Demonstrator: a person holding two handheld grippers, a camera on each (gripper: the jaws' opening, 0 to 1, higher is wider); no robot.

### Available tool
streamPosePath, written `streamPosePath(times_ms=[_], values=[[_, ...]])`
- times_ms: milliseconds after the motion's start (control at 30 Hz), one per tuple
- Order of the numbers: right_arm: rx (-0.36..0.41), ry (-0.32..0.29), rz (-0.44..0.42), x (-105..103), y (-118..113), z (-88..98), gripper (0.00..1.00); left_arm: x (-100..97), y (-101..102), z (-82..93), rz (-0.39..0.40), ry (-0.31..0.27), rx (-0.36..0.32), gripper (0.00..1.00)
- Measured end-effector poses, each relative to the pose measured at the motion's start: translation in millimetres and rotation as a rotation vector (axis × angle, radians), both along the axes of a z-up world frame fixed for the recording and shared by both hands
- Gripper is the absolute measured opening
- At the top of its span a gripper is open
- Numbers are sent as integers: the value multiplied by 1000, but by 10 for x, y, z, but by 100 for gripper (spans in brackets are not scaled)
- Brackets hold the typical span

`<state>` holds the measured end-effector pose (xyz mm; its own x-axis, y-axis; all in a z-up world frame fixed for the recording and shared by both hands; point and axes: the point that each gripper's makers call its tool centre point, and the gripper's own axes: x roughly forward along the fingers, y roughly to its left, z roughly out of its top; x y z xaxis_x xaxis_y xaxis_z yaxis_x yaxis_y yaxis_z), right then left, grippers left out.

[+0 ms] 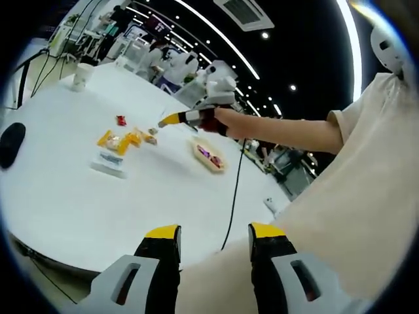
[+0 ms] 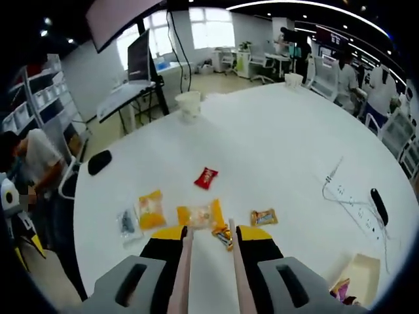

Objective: Place the target food into the container with the food tongs after gripping and lifting it, then release it inside without dropping or visibly crushing the food.

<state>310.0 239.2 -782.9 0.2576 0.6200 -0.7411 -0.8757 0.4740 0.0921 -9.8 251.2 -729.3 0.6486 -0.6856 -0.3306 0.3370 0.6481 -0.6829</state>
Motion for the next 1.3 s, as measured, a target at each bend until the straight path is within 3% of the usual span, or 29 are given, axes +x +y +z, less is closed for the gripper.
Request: streamPosePath(times_ms=[1300], values=[[-82,-5,95,-33,444,-349,30,87,224,-97,67,46,-16,40]])
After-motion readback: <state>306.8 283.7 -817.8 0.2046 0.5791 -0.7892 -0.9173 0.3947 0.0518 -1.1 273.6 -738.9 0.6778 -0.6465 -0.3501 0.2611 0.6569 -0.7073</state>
